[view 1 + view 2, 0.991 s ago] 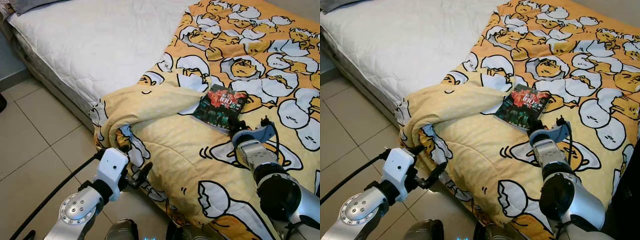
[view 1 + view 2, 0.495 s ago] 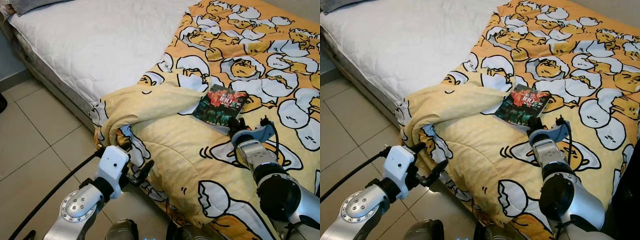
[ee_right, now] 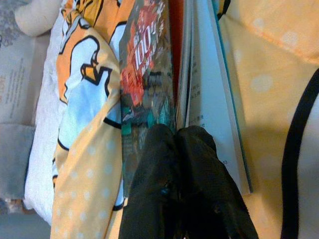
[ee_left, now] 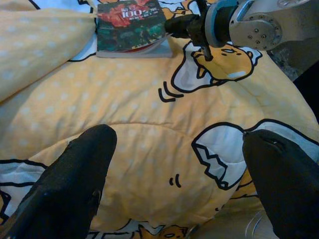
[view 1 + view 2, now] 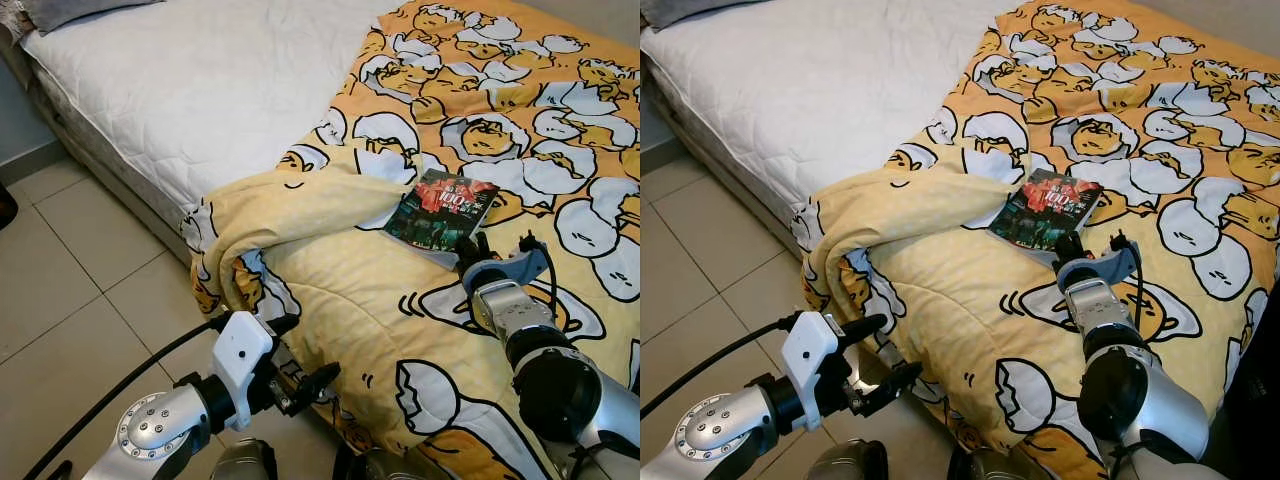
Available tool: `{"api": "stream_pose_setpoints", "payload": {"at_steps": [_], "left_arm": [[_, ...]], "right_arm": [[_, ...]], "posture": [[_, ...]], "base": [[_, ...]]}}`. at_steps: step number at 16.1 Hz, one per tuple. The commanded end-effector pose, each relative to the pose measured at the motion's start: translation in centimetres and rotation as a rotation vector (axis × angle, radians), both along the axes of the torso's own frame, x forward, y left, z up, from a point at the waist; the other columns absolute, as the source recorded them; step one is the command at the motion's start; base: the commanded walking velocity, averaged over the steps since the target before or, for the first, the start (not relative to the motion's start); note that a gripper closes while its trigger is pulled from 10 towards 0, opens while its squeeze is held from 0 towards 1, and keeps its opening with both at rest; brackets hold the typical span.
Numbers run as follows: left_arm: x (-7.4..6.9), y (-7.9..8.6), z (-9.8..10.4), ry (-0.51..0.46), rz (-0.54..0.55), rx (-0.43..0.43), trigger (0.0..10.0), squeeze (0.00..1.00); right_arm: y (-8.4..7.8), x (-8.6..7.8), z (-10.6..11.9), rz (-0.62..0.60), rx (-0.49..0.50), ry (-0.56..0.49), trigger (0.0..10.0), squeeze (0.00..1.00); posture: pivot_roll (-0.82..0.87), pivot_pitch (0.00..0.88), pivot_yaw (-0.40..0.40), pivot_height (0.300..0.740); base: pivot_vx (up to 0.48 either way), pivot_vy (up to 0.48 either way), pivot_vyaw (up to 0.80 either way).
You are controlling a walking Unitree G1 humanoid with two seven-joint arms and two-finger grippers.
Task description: Clean up the room
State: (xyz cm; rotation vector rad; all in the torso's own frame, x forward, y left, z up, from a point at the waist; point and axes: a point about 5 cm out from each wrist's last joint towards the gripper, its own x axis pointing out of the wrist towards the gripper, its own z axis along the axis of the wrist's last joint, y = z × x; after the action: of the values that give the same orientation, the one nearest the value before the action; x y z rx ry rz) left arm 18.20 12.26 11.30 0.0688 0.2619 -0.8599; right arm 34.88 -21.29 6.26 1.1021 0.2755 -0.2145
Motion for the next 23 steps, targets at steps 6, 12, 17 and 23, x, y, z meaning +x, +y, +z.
{"api": "stream_pose_setpoints", "payload": {"at_steps": [6, 12, 17, 23], "left_arm": [[0.1, 0.5, 0.0, -0.015, 0.029, 0.022, 10.0, 0.75], [0.6, 0.3, -0.2, -0.025, 0.025, 0.020, 10.0, 0.75], [0.9, -0.1, -0.3, -0.031, 0.015, 0.018, 10.0, 0.75], [1.1, -0.1, -0.4, -0.034, 0.013, 0.022, 10.0, 0.75]], "right_arm": [[0.2, -1.9, -2.2, 0.235, -0.080, 0.095, 0.0, 0.00], [-2.4, -5.4, -4.7, 0.306, -0.028, 0.184, 0.0, 0.00], [-2.5, -4.9, -4.1, 0.278, -0.057, 0.127, 10.0, 0.00], [-1.5, -2.6, -2.2, 0.135, 0.025, -0.007, 10.0, 1.00]], "posture": [[0.15, 0.100, -0.089, 0.740], [0.12, 0.080, -0.079, 0.740], [0.11, 0.076, -0.080, 0.740], [0.11, 0.080, -0.079, 0.740]], "base": [[0.000, 0.000, 0.00], [0.000, 0.000, 0.00], [0.000, 0.000, 0.00], [0.000, 0.000, 0.00]]}}
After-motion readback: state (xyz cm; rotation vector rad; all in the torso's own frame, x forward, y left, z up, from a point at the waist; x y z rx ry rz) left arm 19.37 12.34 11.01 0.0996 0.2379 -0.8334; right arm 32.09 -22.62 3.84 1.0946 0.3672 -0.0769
